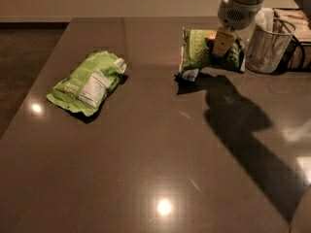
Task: Move green jalapeno chip bag near rxbar blueberry
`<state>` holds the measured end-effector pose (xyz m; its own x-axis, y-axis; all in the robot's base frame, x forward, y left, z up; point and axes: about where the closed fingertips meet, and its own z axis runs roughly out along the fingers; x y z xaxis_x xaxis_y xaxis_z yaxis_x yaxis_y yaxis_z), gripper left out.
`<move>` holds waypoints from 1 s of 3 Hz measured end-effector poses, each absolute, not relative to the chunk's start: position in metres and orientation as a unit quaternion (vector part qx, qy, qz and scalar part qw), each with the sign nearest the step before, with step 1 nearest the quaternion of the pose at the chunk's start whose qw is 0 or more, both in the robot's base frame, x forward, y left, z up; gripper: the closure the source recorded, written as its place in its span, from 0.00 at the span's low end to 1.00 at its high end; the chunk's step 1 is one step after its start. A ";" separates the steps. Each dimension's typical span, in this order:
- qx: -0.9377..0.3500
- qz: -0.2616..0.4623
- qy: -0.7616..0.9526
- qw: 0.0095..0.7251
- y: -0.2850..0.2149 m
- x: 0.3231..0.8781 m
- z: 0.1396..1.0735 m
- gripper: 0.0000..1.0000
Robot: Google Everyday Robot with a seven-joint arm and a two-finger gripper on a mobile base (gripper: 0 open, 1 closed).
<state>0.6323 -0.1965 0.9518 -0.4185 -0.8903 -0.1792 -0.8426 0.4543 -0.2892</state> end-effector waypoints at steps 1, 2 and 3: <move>-0.517 -0.078 0.838 0.157 -0.195 0.635 0.951 0.06; -0.517 -0.078 0.837 0.158 -0.195 0.636 0.950 0.00; -0.517 -0.078 0.837 0.158 -0.195 0.636 0.950 0.00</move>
Offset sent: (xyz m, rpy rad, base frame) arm 0.0019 0.0010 -0.0009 0.0013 -0.0040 0.0017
